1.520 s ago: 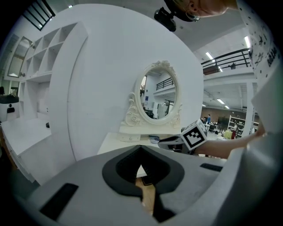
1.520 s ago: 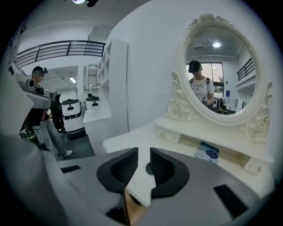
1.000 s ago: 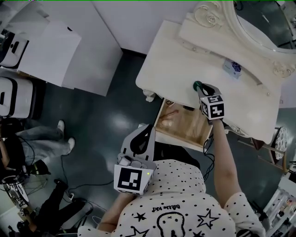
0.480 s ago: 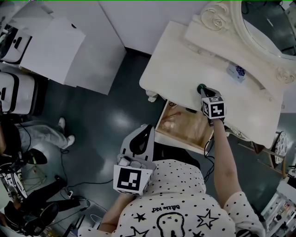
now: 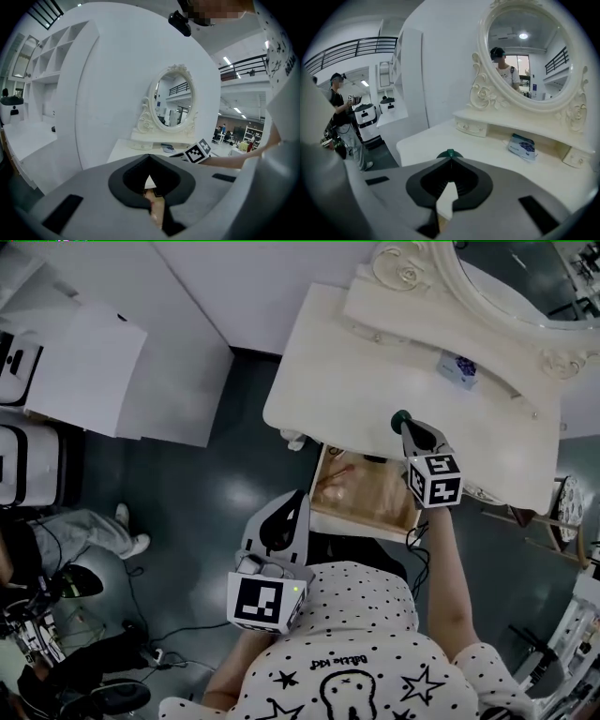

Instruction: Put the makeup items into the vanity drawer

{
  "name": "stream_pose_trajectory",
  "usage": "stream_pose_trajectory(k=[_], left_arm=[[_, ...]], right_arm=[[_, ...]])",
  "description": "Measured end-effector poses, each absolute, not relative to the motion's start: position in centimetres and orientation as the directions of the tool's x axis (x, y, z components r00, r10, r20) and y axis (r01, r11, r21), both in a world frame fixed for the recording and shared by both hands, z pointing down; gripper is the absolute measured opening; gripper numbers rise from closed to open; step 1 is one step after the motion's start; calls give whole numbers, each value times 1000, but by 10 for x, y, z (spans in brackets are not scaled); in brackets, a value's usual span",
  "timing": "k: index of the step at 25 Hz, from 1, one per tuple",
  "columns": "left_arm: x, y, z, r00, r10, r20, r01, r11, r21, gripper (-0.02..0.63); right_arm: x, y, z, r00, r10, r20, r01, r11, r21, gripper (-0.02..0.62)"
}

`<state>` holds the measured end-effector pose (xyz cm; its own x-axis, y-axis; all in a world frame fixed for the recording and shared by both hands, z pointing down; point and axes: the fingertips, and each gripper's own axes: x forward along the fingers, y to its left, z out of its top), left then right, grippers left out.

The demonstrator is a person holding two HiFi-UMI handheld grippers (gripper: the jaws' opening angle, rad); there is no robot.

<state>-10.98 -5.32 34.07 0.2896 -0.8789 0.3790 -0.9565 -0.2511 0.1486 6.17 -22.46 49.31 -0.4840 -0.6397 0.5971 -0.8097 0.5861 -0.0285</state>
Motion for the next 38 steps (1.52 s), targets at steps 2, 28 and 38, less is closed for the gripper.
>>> stream_pose_trajectory(k=[2, 28, 38], left_arm=[[-103, -54, 340, 312, -874, 372, -949, -273, 156, -5], [-49, -51, 357, 517, -748, 416, -855, -475, 208, -5], [-44, -49, 351, 489, -770, 410, -872, -448, 198, -5]], right_arm=[[68, -203, 474, -498, -666, 555, -820, 571, -50, 11], [133, -23, 423, -351, -807, 475, -936, 293, -193, 9], [136, -28, 428, -387, -785, 484, -922, 331, -200, 9]])
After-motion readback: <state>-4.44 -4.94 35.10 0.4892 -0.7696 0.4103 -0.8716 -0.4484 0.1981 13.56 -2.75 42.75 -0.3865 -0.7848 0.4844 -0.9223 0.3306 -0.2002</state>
